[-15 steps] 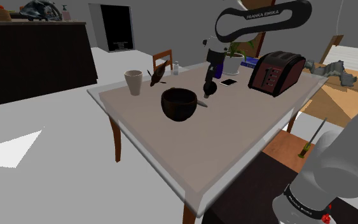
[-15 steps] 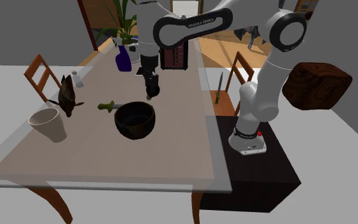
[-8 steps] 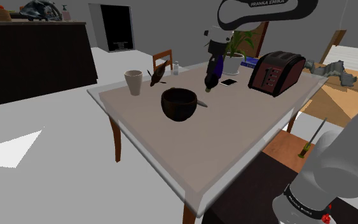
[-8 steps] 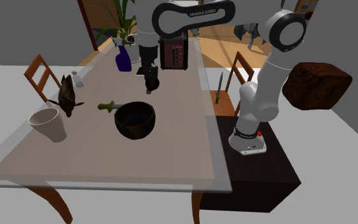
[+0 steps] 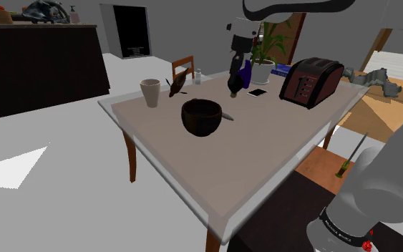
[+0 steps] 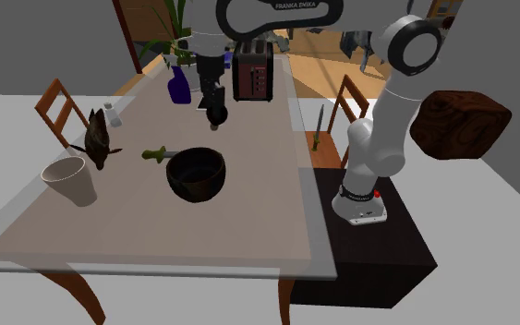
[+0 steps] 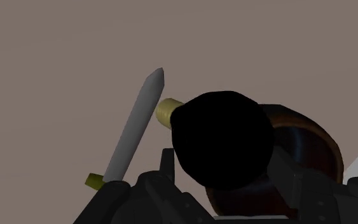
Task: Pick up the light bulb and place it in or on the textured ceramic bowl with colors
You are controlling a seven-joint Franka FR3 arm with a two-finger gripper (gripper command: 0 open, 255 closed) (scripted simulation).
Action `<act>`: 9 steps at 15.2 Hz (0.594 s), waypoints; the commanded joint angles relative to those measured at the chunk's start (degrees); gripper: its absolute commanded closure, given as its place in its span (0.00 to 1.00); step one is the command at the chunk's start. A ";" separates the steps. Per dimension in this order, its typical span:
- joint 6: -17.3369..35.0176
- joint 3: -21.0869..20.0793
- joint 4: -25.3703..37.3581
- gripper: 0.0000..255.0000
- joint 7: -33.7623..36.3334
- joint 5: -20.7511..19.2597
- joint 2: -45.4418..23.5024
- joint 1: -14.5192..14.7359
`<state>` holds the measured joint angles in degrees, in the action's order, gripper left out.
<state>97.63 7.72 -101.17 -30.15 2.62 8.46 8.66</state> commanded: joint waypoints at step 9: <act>-2.61 -5.89 14.85 1.00 11.24 0.23 -11.69 5.24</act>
<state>95.36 2.33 -88.22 -19.99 2.91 -1.73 13.40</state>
